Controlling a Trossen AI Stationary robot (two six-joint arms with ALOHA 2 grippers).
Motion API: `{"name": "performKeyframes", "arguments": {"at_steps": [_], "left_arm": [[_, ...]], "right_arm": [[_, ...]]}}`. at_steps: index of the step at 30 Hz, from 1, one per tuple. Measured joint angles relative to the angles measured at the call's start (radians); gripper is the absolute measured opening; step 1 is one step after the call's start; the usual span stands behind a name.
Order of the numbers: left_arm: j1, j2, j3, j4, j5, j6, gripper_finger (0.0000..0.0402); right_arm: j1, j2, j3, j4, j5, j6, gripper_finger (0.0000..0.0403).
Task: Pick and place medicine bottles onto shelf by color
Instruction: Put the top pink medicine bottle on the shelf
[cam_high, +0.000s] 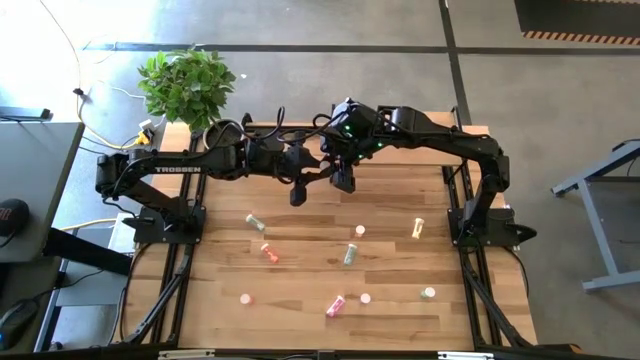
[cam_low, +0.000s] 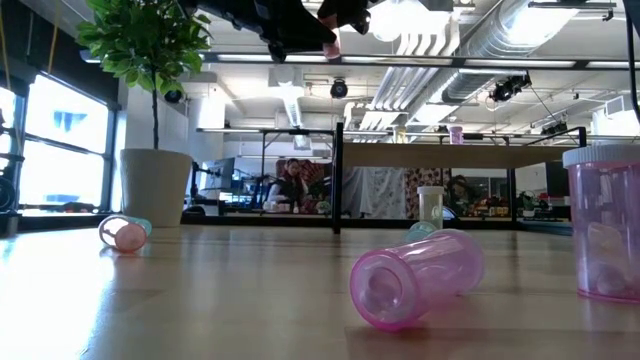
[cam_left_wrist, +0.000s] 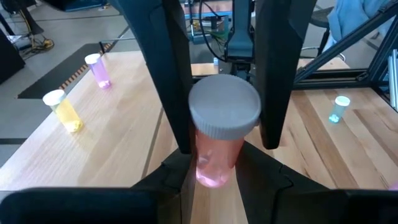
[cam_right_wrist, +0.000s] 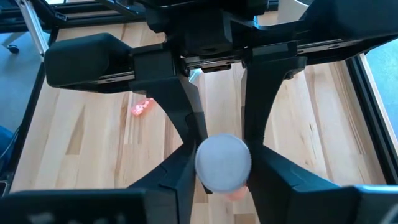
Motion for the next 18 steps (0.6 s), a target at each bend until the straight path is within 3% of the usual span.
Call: {"name": "performKeyframes", "arguments": {"at_steps": [8,18], "left_arm": [[0.000,0.000,0.000,0.001,0.001,-0.011,0.0103],[0.000,0.000,0.000,0.002,0.002,-0.015,0.0215]], "right_arm": [[0.000,0.000,0.001,-0.006,0.000,0.012,0.0106],[0.000,-0.003,0.001,-0.031,0.048,0.017,0.0105]]}}
